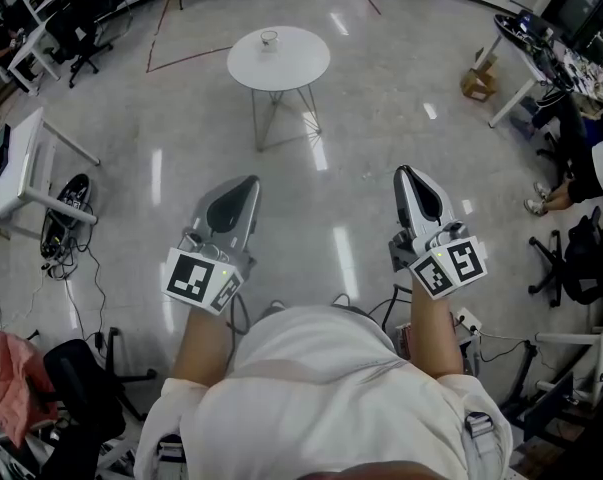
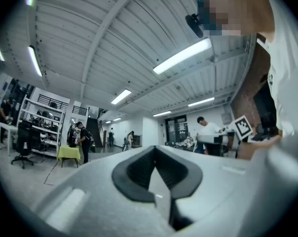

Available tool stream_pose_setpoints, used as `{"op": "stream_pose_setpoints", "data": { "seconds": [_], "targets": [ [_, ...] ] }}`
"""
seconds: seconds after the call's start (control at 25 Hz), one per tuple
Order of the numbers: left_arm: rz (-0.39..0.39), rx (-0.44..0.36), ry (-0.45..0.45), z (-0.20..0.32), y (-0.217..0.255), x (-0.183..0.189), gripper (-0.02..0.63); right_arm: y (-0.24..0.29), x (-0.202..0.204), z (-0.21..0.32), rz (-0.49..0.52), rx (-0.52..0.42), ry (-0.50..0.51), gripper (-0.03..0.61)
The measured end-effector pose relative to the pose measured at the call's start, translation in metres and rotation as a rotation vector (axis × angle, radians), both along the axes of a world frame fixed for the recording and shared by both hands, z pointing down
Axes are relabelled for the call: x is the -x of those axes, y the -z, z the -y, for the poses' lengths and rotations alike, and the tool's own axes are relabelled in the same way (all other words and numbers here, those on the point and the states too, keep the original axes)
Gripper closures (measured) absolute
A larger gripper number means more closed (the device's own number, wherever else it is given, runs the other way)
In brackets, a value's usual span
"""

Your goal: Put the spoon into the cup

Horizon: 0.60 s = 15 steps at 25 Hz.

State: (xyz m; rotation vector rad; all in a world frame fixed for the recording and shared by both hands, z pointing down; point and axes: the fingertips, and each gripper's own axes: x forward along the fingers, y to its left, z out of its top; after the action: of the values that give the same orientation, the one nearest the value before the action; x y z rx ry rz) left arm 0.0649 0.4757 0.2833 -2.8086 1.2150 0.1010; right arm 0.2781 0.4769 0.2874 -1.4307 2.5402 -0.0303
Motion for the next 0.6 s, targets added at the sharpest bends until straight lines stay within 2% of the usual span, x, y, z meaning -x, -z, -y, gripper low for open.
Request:
{"op": "stream_pose_setpoints", "data": {
  "seconds": [0.28, 0.44, 0.6],
  "targets": [
    [-0.005, 0.010, -0.008, 0.001, -0.002, 0.026, 0.614, 0.002, 0.025, 0.003, -0.007, 0.006, 0.006, 0.568],
    [-0.005, 0.016, -0.023, 0.000, -0.014, 0.055, 0.614, -0.004, 0.057, 0.001, -0.017, 0.005, 0.010, 0.568],
    [-0.038, 0.034, -0.036, -0.002, -0.029, 0.083, 0.614, -0.022, 0.092, -0.007, -0.022, 0.010, 0.010, 0.568]
  ]
}}
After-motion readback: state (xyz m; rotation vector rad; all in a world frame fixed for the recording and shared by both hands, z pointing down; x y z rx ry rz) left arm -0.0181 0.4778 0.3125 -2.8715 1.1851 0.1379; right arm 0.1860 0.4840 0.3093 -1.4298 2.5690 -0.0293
